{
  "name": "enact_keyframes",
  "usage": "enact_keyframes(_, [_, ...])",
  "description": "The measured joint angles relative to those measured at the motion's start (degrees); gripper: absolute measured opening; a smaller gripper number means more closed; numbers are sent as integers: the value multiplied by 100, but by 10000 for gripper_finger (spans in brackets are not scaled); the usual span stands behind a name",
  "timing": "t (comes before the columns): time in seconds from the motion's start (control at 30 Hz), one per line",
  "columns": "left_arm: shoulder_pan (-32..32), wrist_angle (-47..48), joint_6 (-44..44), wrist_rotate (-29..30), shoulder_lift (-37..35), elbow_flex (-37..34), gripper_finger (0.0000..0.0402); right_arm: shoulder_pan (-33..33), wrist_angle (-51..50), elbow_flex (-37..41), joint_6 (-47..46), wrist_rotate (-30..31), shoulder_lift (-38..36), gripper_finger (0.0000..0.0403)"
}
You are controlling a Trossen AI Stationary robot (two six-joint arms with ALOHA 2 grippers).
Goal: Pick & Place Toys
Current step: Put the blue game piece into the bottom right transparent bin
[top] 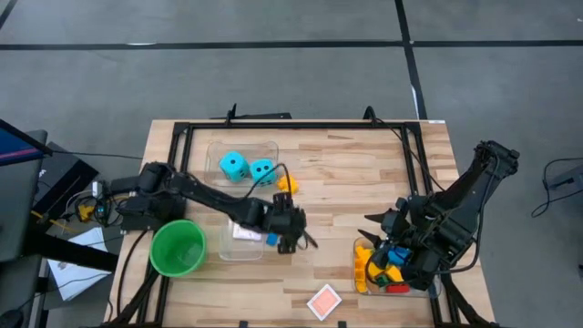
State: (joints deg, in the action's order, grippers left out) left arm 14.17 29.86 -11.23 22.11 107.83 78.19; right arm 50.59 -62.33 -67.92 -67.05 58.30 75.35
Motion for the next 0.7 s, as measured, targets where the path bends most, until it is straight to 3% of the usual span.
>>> enact_keyframes(0.13, [-216, 213, -345, -444, 53, -12, 325, 0, -3, 0, 3, 0, 0, 193])
enact_keyframes(0.3, [-251, 192, -535, -537, 201, -31, 313, -19, -30, 0, 33, 2, 2, 193])
enact_keyframes(0.47, [-507, 778, -592, -1554, 201, 173, 315, -64, -26, 0, 390, 4, 2, 193])
enact_keyframes(0.7, [-456, 1364, -126, -1804, 385, 509, 308, -247, -42, 0, 627, 2, 2, 193])
